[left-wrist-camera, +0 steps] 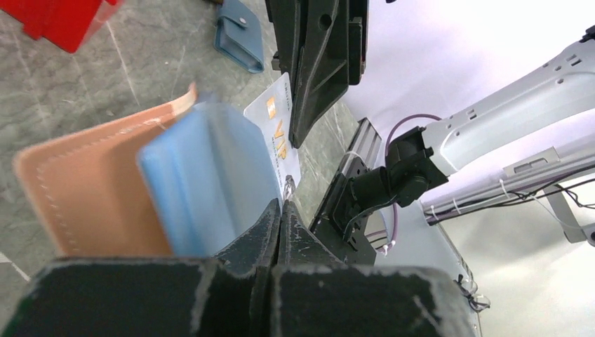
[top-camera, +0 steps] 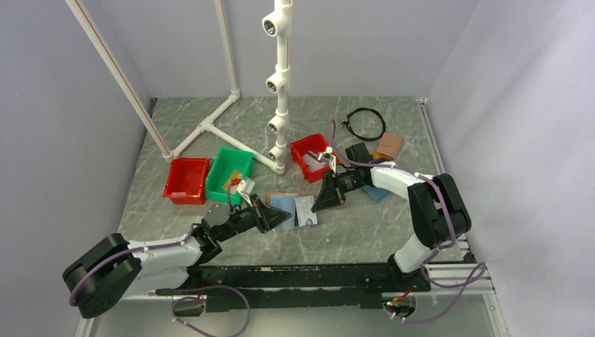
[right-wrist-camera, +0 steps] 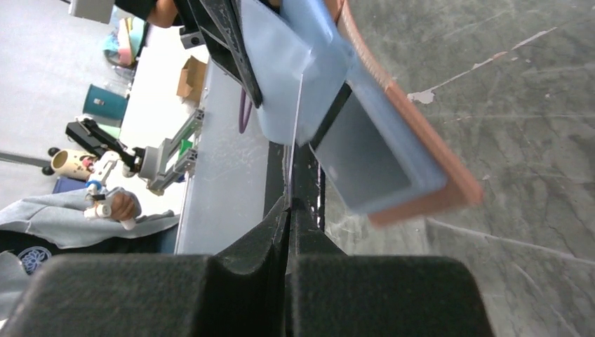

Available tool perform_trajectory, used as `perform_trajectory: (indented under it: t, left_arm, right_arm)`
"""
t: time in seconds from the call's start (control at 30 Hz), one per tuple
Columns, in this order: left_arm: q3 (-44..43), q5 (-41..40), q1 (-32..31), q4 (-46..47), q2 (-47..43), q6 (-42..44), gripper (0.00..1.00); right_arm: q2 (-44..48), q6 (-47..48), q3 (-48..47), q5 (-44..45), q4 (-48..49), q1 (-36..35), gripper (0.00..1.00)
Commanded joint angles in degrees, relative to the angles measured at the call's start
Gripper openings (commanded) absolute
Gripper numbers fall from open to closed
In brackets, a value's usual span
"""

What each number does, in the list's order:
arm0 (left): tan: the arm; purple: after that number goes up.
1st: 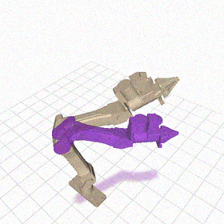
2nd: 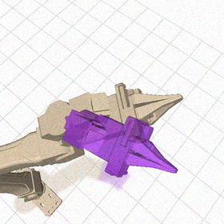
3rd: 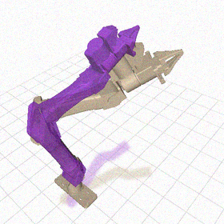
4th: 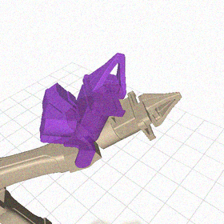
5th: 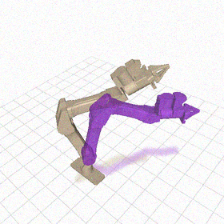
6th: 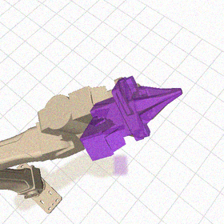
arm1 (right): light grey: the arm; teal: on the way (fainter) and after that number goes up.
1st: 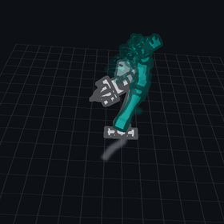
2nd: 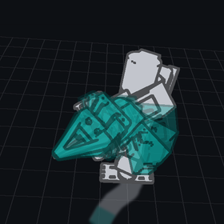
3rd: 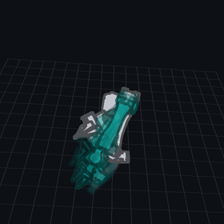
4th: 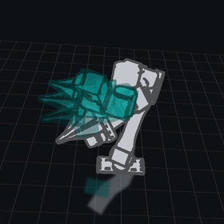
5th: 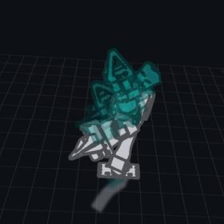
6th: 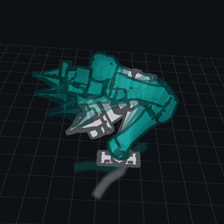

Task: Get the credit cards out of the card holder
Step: Remove the credit card from the card holder, then place the credit card in the storage box.

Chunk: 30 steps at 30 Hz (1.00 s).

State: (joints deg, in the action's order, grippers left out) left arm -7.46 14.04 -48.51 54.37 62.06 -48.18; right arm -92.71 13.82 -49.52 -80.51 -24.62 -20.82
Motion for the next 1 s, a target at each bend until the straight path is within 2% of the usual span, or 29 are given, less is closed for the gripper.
perform_trajectory:
  t: [0.0,0.2,0.43,0.67,0.97]
  left_arm:
    - [0.59,-1.39,1.12,-0.6,-3.43,-0.86,0.0]
    - [0.0,-2.64,1.58,-10.2,-6.74,-0.44,0.0]
    - [0.13,-2.91,1.75,-14.72,-8.18,-0.42,0.0]
    - [-1.5,-1.84,1.84,-17.47,-5.95,0.22,0.0]
    - [-1.67,-0.49,1.93,-13.29,-0.21,-2.04,0.0]
  right_arm:
    - [-0.37,4.87,-2.92,0.87,-3.44,0.89,0.0]
    - [0.04,13.04,-5.71,2.35,-11.45,2.61,0.0]
    - [1.22,20.43,-10.09,5.51,-19.79,6.67,0.0]
    - [0.86,17.53,-17.81,16.09,-21.39,9.81,0.0]
    - [-8.1,9.27,-37.83,30.27,-20.15,9.83,0.0]
